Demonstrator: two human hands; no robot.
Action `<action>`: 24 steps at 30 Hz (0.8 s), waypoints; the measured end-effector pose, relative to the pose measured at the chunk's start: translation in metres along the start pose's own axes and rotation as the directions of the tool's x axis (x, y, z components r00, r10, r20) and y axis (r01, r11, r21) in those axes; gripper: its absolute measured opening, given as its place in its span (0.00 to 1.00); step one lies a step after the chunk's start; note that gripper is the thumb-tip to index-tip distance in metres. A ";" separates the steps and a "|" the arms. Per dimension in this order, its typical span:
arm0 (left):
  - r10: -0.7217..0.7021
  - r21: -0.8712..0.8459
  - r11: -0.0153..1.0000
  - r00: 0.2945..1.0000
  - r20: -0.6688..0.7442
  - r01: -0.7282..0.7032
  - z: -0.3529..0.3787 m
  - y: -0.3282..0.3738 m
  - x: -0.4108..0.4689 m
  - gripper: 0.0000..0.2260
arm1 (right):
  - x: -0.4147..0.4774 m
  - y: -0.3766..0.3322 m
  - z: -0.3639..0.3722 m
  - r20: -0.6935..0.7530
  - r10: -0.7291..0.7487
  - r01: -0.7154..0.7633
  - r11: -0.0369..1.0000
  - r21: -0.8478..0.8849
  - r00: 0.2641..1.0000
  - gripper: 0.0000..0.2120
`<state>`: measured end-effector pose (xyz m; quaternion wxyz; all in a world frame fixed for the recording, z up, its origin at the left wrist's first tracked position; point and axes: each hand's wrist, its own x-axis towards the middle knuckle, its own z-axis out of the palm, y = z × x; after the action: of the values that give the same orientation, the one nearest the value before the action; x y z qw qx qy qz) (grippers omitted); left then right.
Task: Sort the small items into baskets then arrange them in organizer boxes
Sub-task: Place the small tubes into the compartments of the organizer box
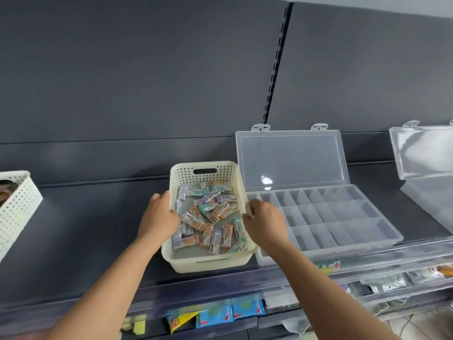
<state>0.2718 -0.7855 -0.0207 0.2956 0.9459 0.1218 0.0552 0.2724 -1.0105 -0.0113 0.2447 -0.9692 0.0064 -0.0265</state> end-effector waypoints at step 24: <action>0.344 0.610 0.661 0.899 0.272 -0.437 0.015 0.035 -0.031 0.13 | 0.015 -0.036 0.010 0.561 -0.384 0.624 0.710 -0.328 0.733 0.16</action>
<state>0.2512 -0.8294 -0.0138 -0.0675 0.9934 -0.0928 0.0077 0.2882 -0.9745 -0.0025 -0.0358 -0.9380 -0.3175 0.1347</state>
